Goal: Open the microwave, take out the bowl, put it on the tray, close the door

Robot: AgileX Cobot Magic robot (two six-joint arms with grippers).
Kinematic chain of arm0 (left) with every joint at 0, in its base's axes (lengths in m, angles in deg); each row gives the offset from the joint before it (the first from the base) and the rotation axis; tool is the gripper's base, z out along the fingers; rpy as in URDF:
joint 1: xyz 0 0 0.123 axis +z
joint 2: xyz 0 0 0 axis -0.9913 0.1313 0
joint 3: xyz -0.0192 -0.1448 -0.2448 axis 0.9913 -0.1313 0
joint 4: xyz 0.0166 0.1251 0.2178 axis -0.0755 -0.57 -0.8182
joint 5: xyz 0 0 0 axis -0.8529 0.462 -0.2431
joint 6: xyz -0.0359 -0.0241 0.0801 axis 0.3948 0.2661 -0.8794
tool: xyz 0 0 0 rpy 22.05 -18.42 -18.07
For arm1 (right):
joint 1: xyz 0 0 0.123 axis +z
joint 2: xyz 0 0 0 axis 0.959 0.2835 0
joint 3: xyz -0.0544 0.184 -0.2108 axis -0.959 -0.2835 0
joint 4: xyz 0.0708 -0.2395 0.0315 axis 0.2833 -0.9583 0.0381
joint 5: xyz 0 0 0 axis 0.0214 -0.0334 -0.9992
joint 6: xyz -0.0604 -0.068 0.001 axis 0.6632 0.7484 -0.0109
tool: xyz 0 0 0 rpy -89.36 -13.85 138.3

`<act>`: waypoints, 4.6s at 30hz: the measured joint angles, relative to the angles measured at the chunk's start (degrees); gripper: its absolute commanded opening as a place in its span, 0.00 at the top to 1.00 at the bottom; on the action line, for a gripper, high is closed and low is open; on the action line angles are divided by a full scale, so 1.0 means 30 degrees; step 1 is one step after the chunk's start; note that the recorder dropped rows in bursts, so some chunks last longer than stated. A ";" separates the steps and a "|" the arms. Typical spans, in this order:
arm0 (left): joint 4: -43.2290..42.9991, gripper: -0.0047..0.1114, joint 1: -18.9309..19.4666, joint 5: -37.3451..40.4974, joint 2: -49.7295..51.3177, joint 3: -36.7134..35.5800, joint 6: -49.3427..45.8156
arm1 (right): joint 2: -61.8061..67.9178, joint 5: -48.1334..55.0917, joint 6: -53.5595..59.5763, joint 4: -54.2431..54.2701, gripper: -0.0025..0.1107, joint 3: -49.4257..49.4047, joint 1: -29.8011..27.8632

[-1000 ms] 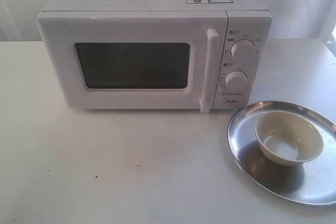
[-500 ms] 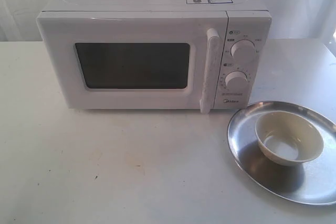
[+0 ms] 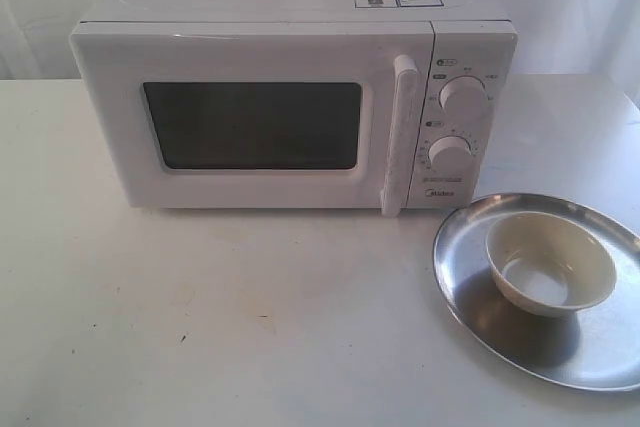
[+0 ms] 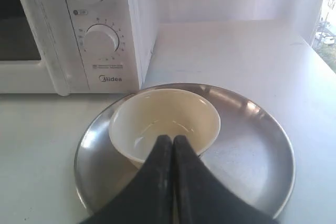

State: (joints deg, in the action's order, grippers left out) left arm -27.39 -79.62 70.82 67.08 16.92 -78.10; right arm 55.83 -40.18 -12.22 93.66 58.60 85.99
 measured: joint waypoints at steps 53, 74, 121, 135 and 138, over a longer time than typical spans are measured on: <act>0.0000 0.96 0.0000 0.0000 0.0000 0.0000 0.0000 | 0.0000 0.0325 -0.0746 -0.1660 0.98 0.0000 -0.0046; 0.0000 0.96 0.0000 0.0000 0.0000 0.0000 0.0000 | 0.0000 0.0325 -0.0746 -0.1660 0.98 0.0000 -0.0046; 0.0000 0.96 0.0000 0.0000 0.0000 0.0000 0.0000 | 0.0000 0.0325 -0.0782 -0.1660 0.98 0.0000 -0.0046; 0.0000 0.96 0.0000 0.0000 0.0000 0.0000 0.0000 | 0.0000 0.0325 -0.1273 -0.1660 0.98 0.0000 -0.0046; 0.0000 0.96 0.0000 0.0000 0.0000 0.0000 0.0000 | 0.0000 0.0325 -0.1273 -0.1660 0.98 0.0000 -0.0046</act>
State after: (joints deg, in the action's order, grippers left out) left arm -27.39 -79.62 70.82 67.08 16.92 -78.10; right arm 55.83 -39.21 -16.04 88.68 58.60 85.85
